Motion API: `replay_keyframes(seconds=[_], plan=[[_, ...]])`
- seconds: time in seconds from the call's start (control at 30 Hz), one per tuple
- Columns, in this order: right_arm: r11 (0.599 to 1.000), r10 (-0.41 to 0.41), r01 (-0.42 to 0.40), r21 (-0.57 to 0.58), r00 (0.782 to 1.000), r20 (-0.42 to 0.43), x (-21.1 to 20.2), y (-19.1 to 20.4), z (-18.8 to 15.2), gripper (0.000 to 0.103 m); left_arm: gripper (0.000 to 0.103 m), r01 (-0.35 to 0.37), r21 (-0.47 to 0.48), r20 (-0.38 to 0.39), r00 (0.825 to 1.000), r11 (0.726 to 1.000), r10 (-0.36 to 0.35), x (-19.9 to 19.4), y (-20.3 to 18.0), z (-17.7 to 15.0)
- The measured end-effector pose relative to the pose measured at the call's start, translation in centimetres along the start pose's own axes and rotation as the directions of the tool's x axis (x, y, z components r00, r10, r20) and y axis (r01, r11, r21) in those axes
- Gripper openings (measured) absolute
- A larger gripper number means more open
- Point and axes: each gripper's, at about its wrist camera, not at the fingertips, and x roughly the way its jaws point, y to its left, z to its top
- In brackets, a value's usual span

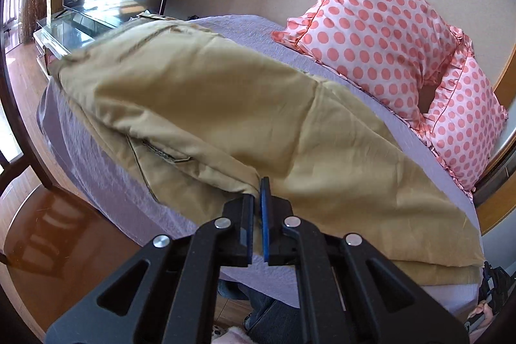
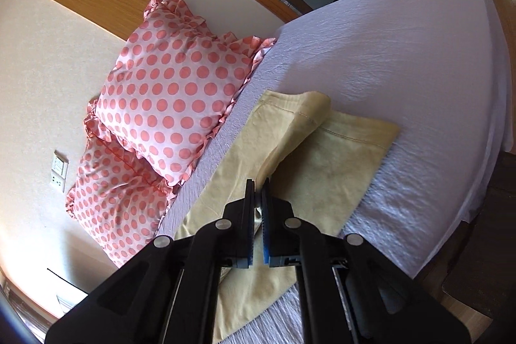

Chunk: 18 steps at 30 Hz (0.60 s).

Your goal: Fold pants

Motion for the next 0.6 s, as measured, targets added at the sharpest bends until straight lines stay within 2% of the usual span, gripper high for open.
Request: replay_keyframes(seconds=[0.4, 0.6], plan=[[0.999, -0.036, 0.036, 0.033, 0.999, -0.002, -1.7, -1.4, -1.2, 0.004, 0.004, 0.064, -0.021, 0.025, 0.998, 0.998, -0.064, -1.3, 1.1, -0.2], [0.993, -0.102, 0.103, -0.066, 0.995, 0.017, -2.5, 0.1, -1.7, 0.004, 0.004, 0.067, -0.003, 0.025, 0.997, 0.998, -0.067, -1.5, 1.4, -0.6]])
